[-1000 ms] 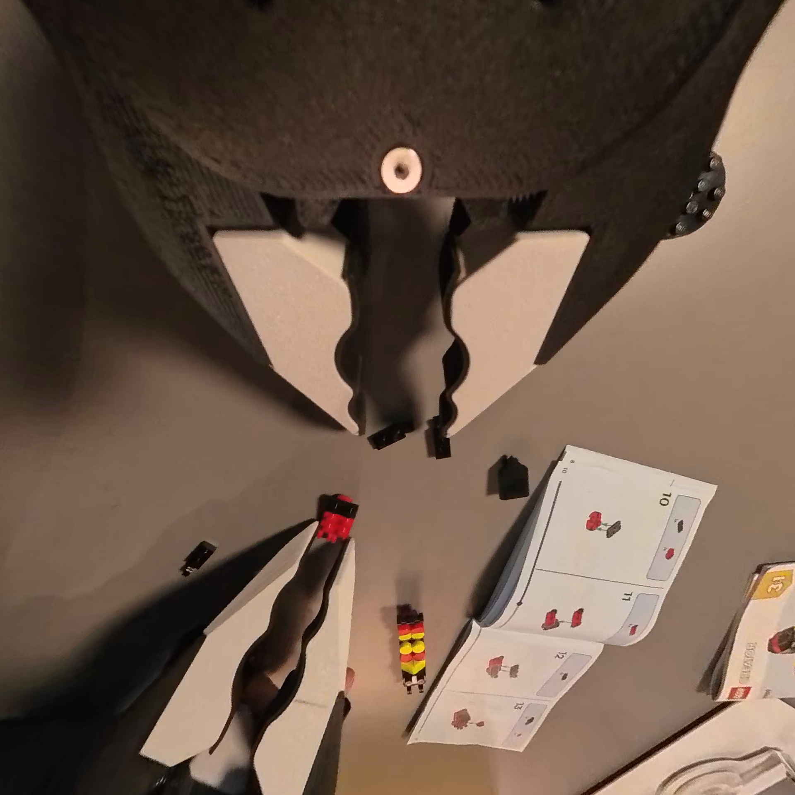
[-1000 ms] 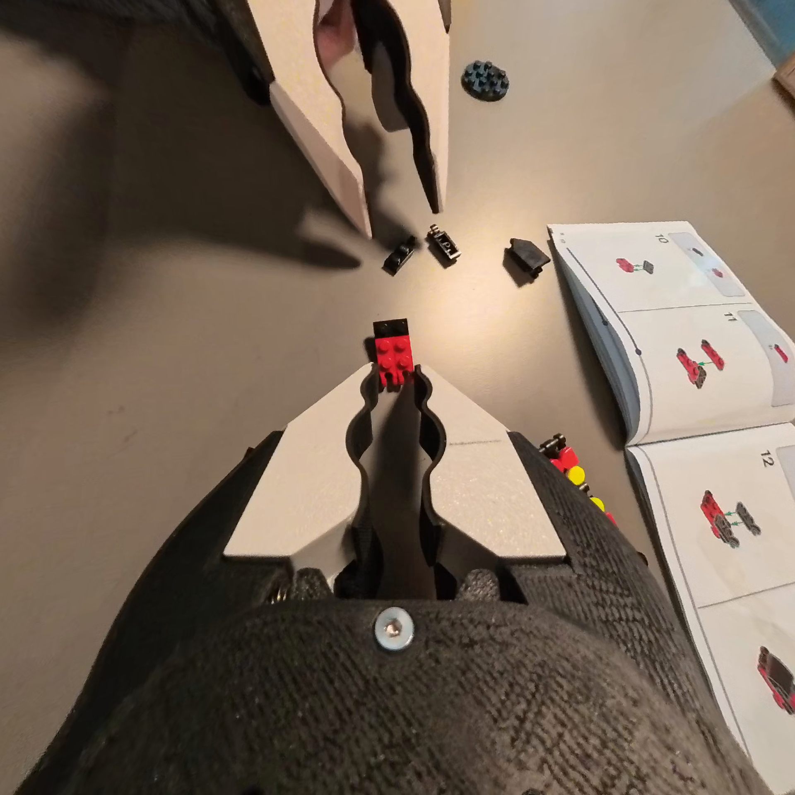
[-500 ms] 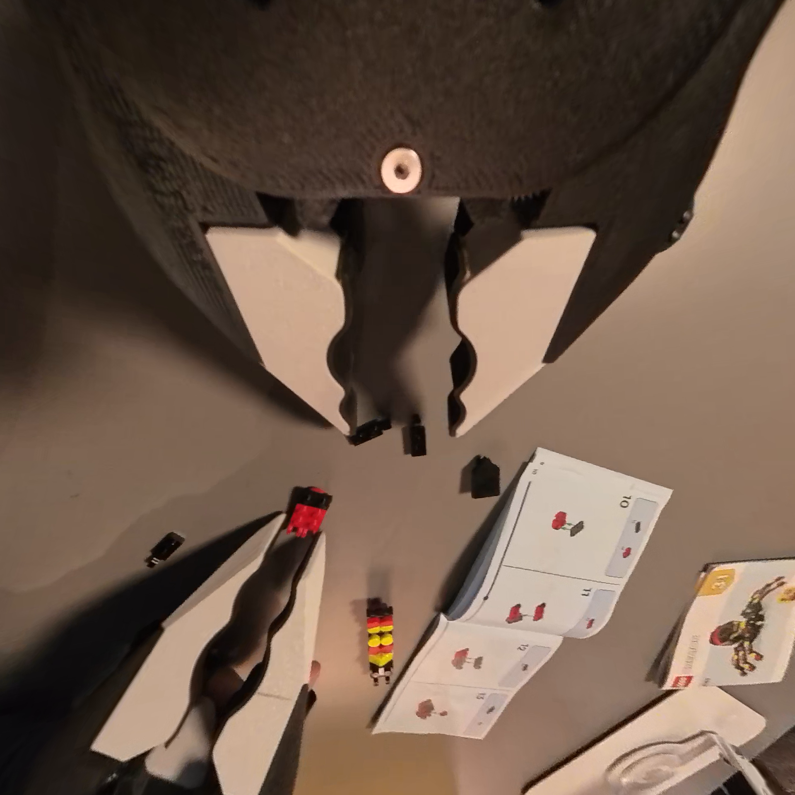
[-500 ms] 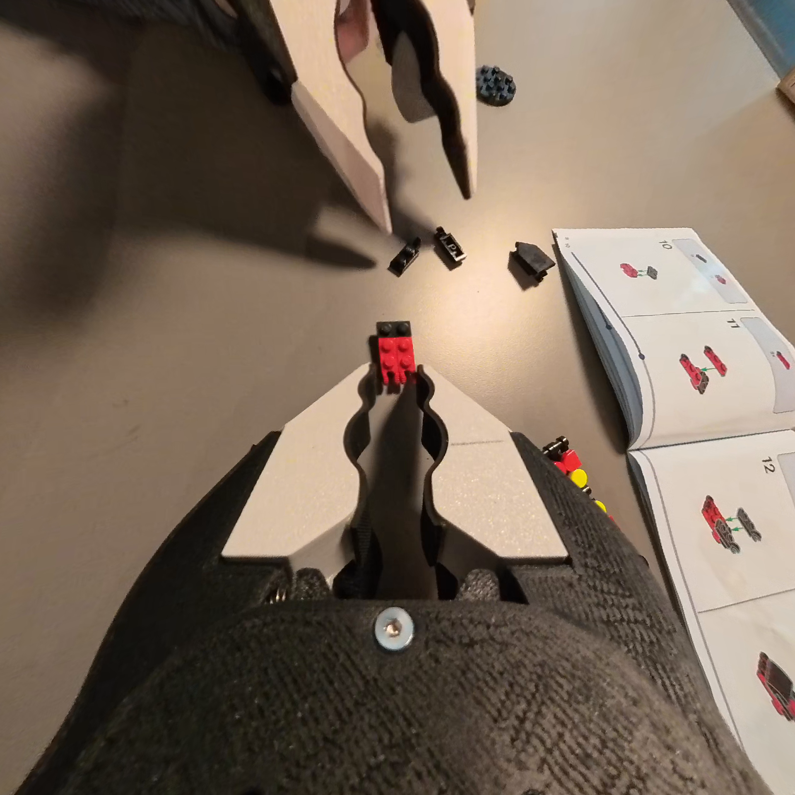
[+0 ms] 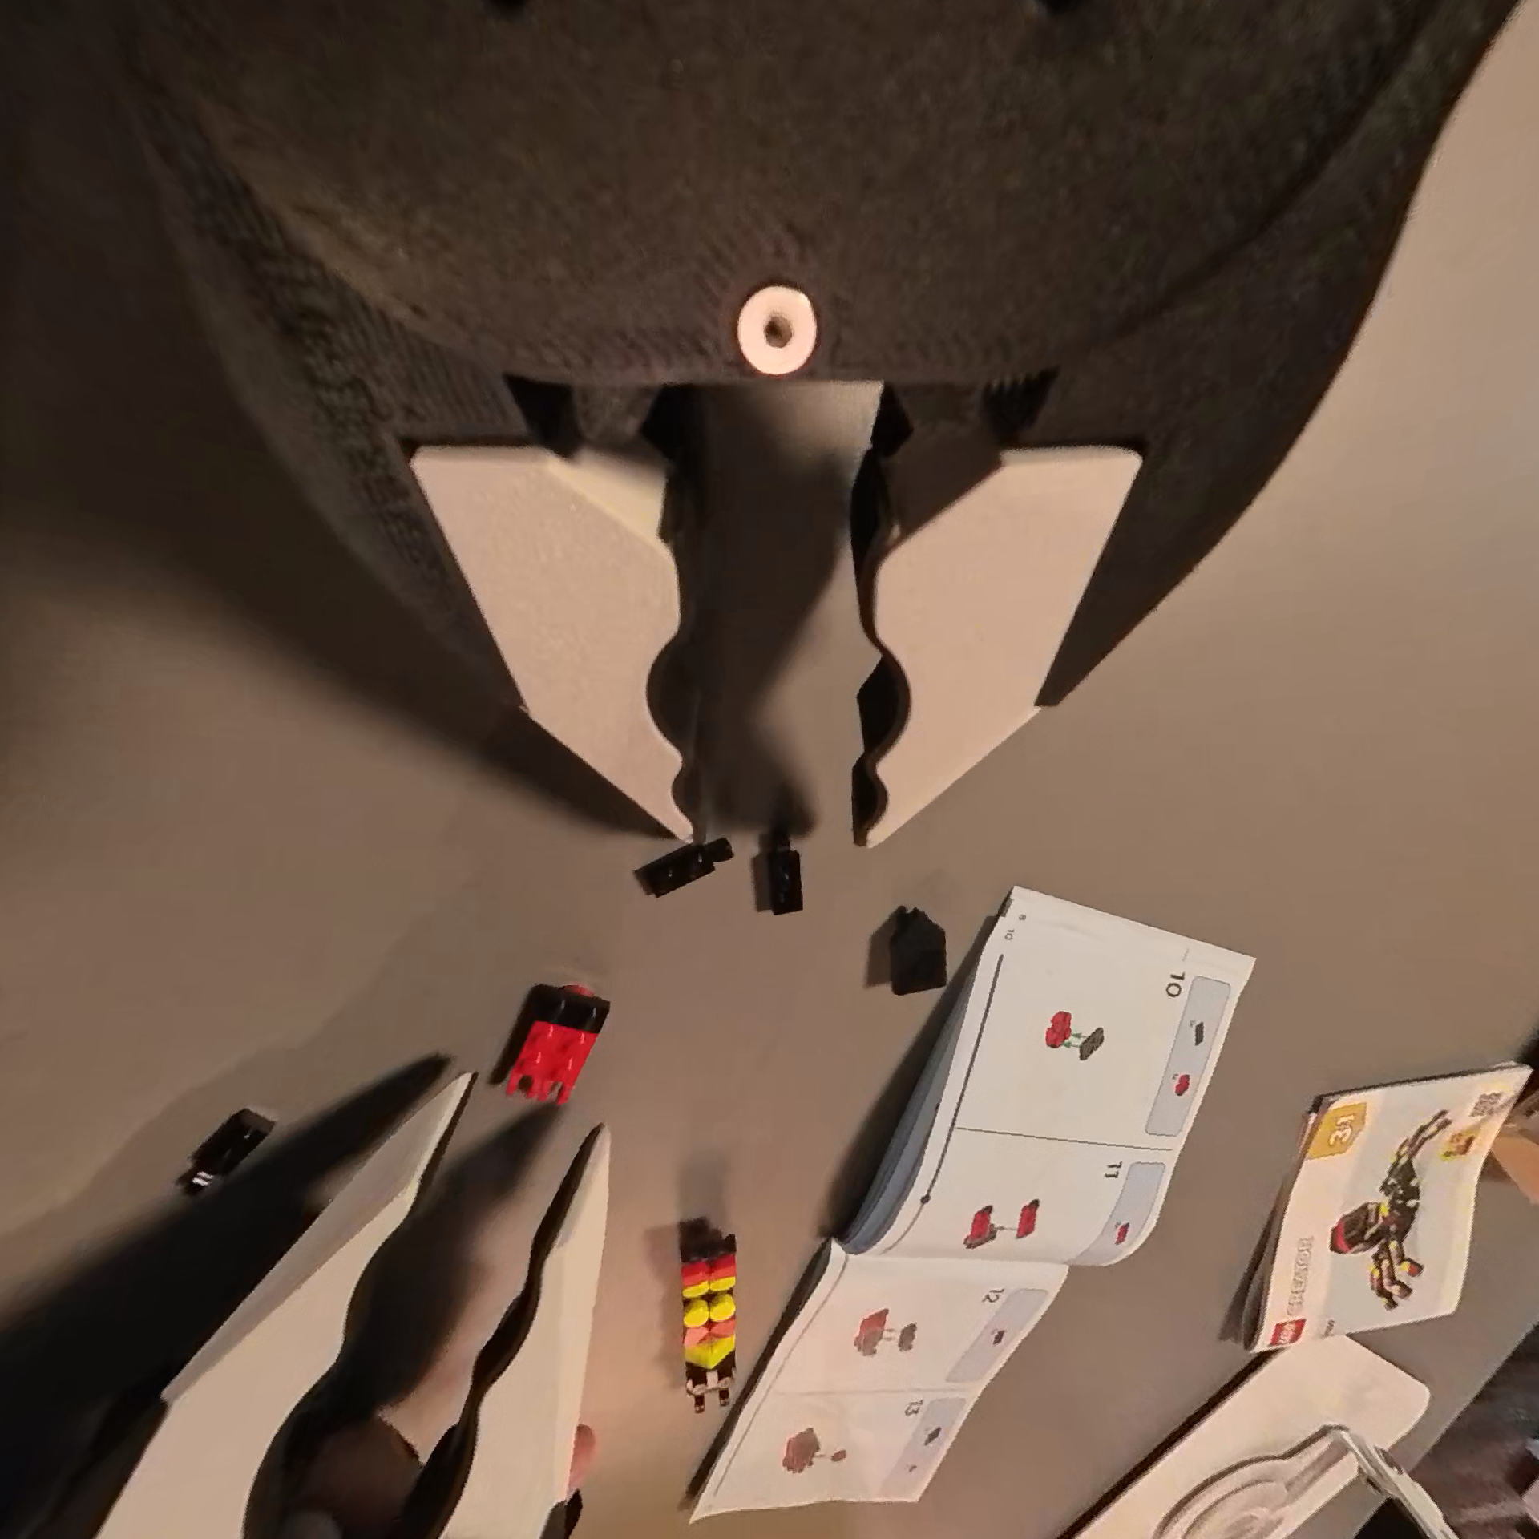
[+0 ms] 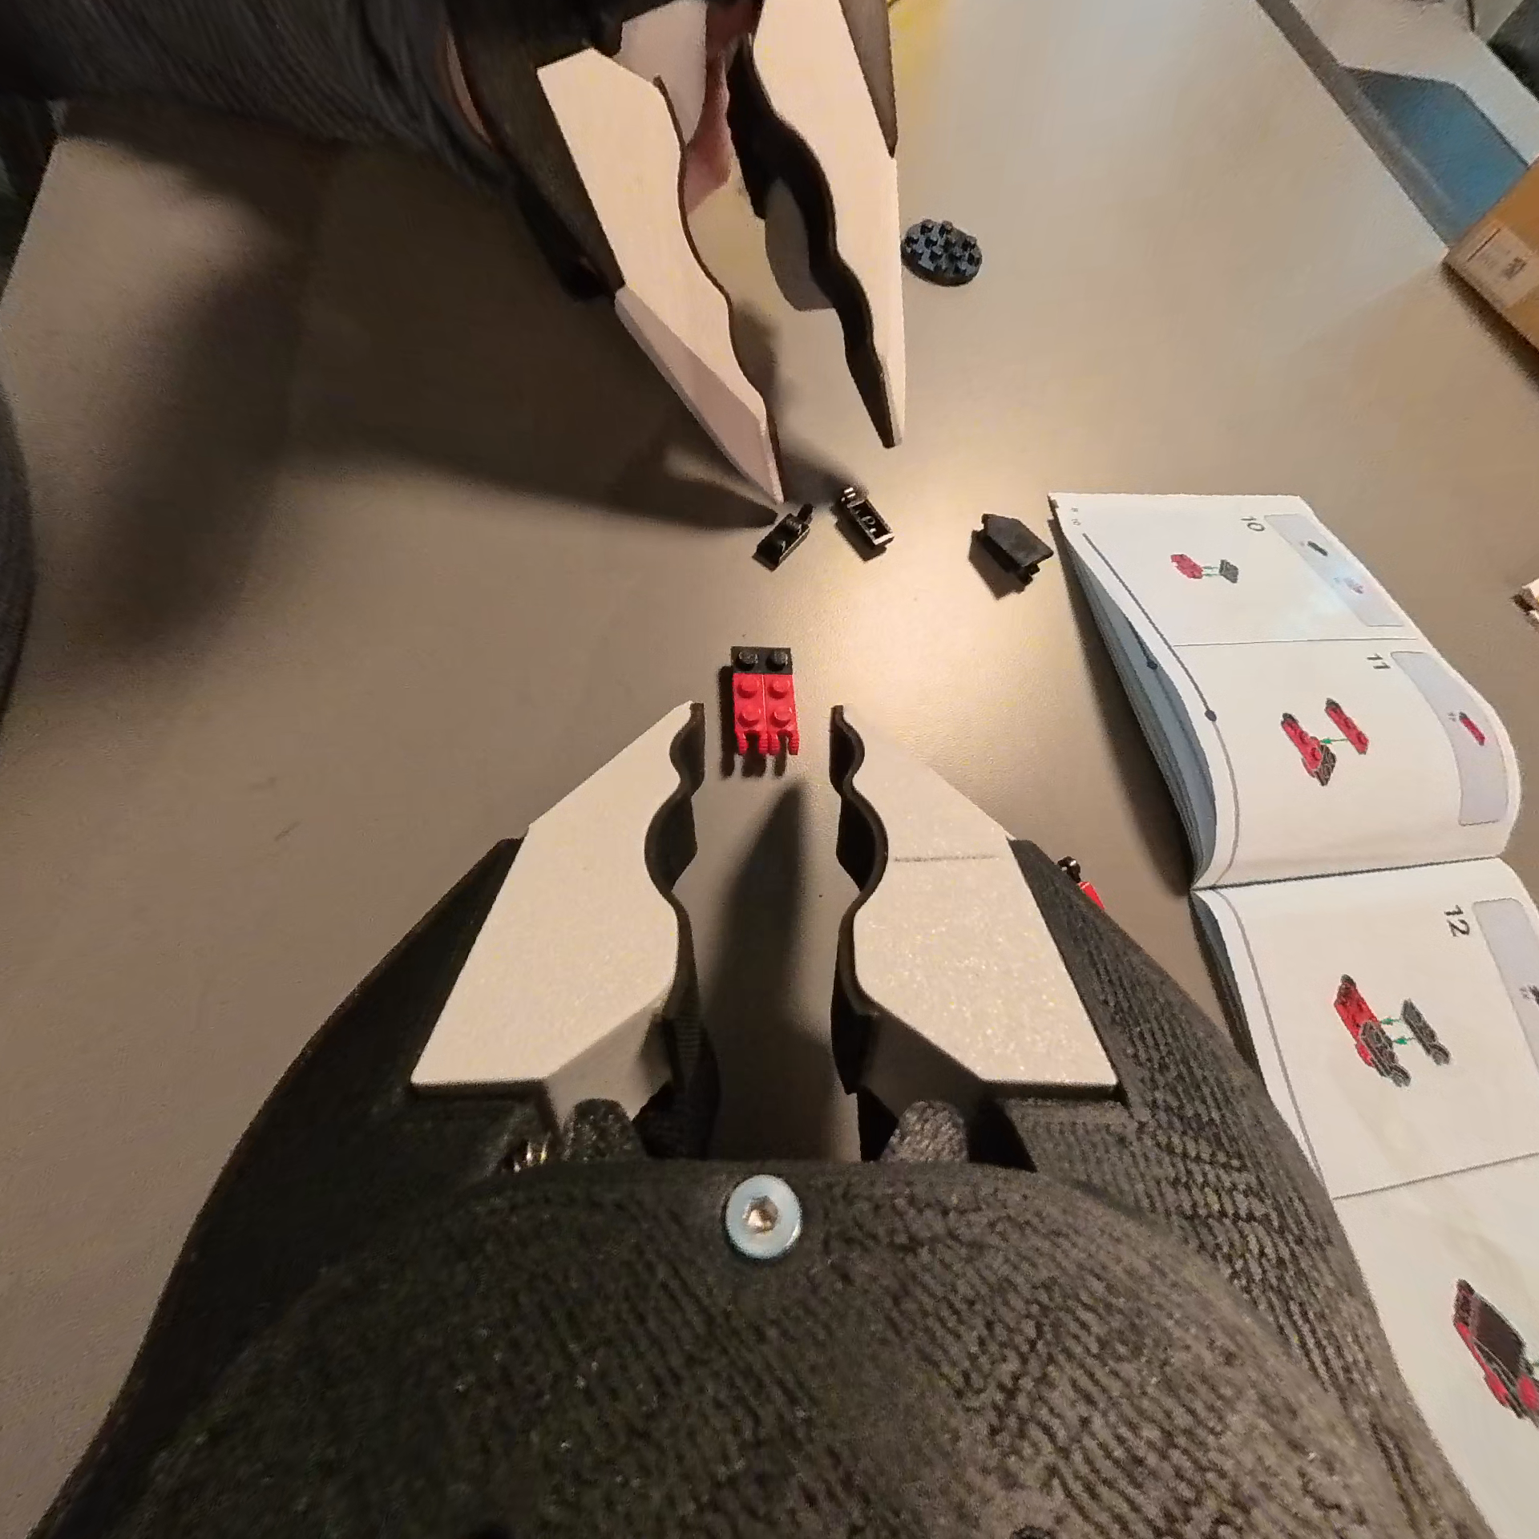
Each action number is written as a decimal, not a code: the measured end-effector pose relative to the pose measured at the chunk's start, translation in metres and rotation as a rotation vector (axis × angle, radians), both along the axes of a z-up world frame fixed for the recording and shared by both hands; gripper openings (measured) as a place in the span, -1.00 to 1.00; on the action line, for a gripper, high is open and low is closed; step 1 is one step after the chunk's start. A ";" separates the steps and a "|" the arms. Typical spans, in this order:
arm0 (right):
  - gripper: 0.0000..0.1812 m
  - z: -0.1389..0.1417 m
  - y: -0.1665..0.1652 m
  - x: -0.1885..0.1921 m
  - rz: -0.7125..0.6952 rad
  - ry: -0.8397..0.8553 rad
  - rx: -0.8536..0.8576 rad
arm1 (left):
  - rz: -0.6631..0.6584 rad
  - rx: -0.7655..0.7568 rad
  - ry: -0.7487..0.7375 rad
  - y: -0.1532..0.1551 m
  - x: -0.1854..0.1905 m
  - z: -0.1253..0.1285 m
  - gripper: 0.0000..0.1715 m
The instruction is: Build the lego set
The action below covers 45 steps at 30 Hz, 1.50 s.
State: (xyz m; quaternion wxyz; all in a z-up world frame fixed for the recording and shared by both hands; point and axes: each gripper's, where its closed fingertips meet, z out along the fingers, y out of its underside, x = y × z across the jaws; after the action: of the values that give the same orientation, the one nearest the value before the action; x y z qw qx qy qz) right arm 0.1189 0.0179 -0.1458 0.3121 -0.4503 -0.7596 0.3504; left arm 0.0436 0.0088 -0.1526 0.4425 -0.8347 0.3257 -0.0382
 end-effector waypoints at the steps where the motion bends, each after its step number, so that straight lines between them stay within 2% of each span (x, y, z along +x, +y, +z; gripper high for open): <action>1: -0.69 0.000 0.000 0.000 0.000 -0.002 0.003 | 0.001 -0.001 -0.001 0.000 0.000 0.000 -0.60; 9: -0.70 -0.004 -0.001 0.000 0.006 -0.016 0.029 | -0.016 -0.005 -0.005 -0.001 0.002 0.000 -0.60; 15: -0.70 -0.005 -0.002 0.000 0.010 -0.027 0.024 | -0.170 -0.024 -0.017 -0.015 0.019 -0.002 -0.66; 20: -0.70 -0.008 -0.001 -0.001 0.009 -0.048 0.013 | -0.181 -0.058 -0.043 -0.013 0.020 -0.003 -0.66; 25: -0.71 -0.009 -0.002 -0.001 0.024 -0.071 -0.014 | -0.248 -0.107 -0.072 -0.012 0.022 -0.005 -0.65; 42: -0.80 -0.012 -0.002 -0.003 0.043 -0.091 -0.020 | -0.319 -0.184 -0.123 -0.014 0.025 -0.007 -0.89; 45: -0.80 -0.012 -0.003 -0.003 0.047 -0.092 -0.021 | -0.306 -0.181 -0.125 -0.011 0.023 -0.007 -0.70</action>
State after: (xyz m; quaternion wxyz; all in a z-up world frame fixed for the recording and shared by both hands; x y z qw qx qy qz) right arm 0.1158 0.0153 -0.1575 0.2638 -0.4513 -0.7798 0.3445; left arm 0.0669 -0.0020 -0.1595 0.3741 -0.8078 0.4158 -0.1860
